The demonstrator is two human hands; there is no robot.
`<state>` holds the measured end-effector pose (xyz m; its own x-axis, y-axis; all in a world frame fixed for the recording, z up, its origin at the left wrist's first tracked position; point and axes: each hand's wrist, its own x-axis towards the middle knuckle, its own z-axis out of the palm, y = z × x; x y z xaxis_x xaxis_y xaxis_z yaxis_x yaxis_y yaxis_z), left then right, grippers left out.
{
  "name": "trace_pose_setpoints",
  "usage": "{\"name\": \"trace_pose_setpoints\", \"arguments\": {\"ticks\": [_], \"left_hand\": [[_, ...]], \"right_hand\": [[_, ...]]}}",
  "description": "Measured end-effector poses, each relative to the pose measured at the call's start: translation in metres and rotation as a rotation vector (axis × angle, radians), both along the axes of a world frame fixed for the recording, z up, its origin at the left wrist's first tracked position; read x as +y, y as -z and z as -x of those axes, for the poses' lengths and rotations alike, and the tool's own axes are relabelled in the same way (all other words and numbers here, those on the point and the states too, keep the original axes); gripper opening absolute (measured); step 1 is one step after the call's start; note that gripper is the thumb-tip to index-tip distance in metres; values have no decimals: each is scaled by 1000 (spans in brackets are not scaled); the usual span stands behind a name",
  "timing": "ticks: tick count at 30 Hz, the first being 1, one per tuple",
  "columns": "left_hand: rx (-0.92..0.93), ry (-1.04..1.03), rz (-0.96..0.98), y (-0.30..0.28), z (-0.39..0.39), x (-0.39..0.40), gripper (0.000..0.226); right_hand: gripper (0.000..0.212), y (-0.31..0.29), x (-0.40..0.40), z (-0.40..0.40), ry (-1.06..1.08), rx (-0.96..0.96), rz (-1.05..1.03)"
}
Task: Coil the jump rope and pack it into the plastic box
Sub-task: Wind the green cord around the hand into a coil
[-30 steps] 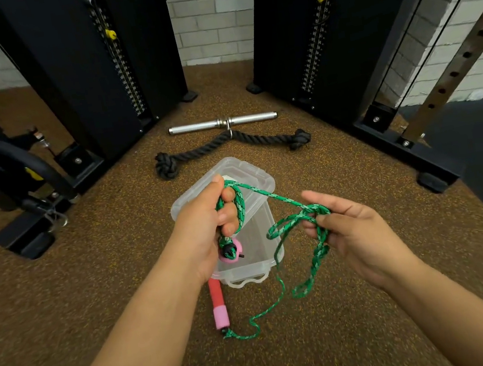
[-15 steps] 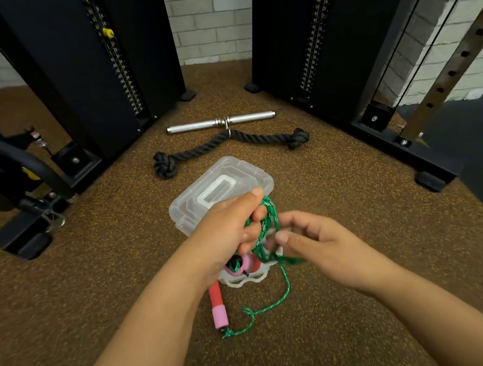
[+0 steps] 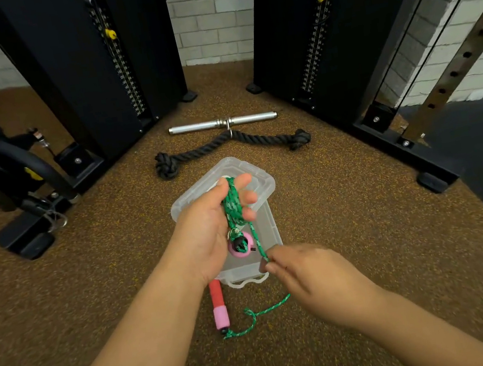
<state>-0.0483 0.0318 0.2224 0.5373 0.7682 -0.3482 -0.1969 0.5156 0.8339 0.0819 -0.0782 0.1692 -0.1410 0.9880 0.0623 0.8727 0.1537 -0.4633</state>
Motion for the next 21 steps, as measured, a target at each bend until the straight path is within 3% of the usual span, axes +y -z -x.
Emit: {"name": "trace_pose_setpoints", "arguments": {"ticks": [4,8,11,14,18,21], "left_hand": [[347,120,-289,4,-1,-4,32],[590,269,-538,13,1,-9,28],[538,351,-483,12,0,-11,27],[435,471,-411,5,-1,-12,35],[332,556,-351,-3,-2,-14,26],[207,417,-222,-6,0,-10,26]], "right_hand": [[28,-15,1,10,-71,68,-1],[26,-37,4,0,73,407,-25],[26,-49,9,-16,263,696,39],[29,-42,13,-33,368,788,52],[32,-30,14,-37,377,933,117],[26,-30,11,-40,279,959,224]]}}
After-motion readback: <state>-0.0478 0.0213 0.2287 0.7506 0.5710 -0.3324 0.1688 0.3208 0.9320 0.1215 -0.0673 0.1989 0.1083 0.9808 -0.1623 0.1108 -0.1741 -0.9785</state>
